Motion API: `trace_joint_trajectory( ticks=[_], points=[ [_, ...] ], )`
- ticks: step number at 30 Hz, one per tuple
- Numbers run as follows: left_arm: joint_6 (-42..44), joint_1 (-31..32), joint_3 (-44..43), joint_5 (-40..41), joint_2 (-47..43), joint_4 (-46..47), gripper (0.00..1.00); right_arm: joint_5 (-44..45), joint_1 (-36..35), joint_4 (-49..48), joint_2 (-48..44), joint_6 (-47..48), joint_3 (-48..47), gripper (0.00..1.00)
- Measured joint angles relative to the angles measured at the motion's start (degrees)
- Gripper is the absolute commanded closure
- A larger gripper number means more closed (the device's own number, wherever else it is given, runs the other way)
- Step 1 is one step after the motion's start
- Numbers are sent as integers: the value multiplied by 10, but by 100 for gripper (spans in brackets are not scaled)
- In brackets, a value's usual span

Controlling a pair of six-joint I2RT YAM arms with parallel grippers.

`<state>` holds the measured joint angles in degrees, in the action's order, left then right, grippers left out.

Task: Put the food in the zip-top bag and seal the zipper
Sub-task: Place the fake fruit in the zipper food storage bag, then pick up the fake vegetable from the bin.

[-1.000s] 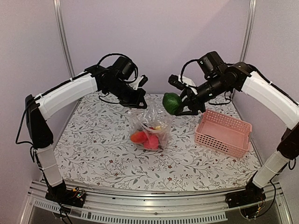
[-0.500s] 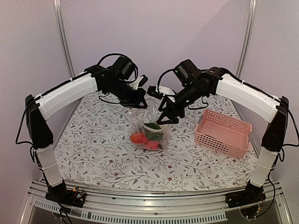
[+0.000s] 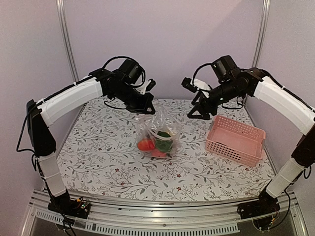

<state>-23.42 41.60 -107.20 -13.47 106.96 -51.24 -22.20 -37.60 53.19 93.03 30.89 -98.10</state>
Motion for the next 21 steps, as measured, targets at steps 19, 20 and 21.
trace_joint_trajectory(
  ticks=[19,20,21],
  points=[
    [-1,0,0,-1,0,8,100,100,227,38,-52,37,220,44],
    [-2,0,0,-1,0,8,100,106,228,38,-45,39,221,45],
    [-2,0,0,-1,0,8,100,113,227,38,-36,41,223,45]
  ],
)
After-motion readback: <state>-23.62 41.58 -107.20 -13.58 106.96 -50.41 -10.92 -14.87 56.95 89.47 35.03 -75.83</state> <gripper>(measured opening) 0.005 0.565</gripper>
